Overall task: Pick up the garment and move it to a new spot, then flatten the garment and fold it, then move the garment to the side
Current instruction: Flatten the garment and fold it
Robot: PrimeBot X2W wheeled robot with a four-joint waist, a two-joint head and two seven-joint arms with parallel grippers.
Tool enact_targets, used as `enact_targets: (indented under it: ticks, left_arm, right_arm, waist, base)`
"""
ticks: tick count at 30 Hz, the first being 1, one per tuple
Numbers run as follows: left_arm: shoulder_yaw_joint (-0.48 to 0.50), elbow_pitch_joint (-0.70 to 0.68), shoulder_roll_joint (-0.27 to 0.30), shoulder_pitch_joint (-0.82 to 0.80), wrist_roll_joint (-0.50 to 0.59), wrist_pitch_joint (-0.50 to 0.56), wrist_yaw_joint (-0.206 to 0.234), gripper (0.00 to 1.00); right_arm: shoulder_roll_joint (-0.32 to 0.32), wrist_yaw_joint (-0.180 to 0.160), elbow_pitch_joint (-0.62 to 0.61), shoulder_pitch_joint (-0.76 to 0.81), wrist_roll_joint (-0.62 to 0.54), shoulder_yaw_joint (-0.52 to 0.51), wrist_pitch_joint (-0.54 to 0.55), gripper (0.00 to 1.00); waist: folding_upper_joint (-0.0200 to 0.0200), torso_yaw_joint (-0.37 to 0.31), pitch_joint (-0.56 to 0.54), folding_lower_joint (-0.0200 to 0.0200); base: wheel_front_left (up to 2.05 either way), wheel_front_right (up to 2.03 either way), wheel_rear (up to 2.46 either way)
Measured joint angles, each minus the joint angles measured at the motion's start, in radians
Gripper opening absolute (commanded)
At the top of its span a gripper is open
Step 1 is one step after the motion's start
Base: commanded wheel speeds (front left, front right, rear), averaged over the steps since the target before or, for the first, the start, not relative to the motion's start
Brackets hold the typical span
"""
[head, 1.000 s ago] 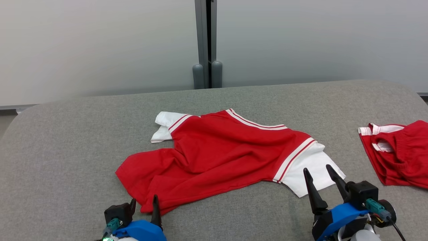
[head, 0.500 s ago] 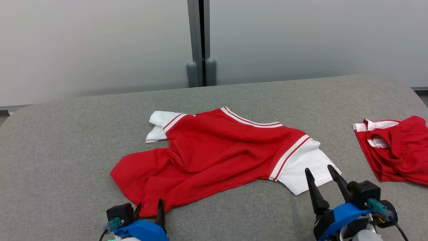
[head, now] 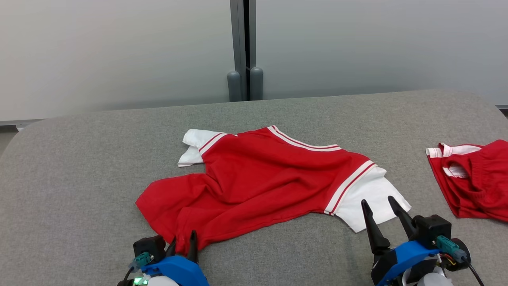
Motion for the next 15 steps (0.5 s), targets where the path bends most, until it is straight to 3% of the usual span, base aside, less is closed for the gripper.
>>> enact_targets:
  ticks: [6, 10, 11, 15]
  left_arm:
    - [0.001, -0.017, 0.000, 0.000, 0.002, 0.000, 0.004, 0.65]
    - [0.002, -0.028, 0.000, 0.001, 0.006, 0.000, 0.004, 0.57]
    - [0.002, -0.028, 0.000, 0.002, 0.010, 0.000, 0.003, 0.50]
    - [0.002, -0.026, 0.000, 0.008, 0.012, 0.000, 0.003, 0.46]
  right_arm:
    - [0.002, 0.000, 0.002, 0.000, 0.007, 0.001, 0.000, 1.00]
    - [0.001, 0.000, 0.004, 0.000, 0.008, -0.002, 0.000, 1.00]
    - [0.001, 0.000, 0.004, 0.000, 0.008, -0.003, 0.000, 1.00]
    - [0.001, 0.000, 0.006, 0.001, 0.008, -0.003, 0.000, 1.00]
  waist:
    - [0.0000, 0.004, 0.003, 0.0000]
    - [0.0000, 0.011, 0.003, 0.0000]
    - [0.0000, 0.013, 0.002, 0.0000]
    - [0.0000, 0.019, 0.001, -0.0001]
  base:
    - [0.00, 0.00, 0.00]
    - [0.00, 0.00, 0.00]
    - [0.00, 0.00, 0.00]
    - [0.00, 0.00, 0.00]
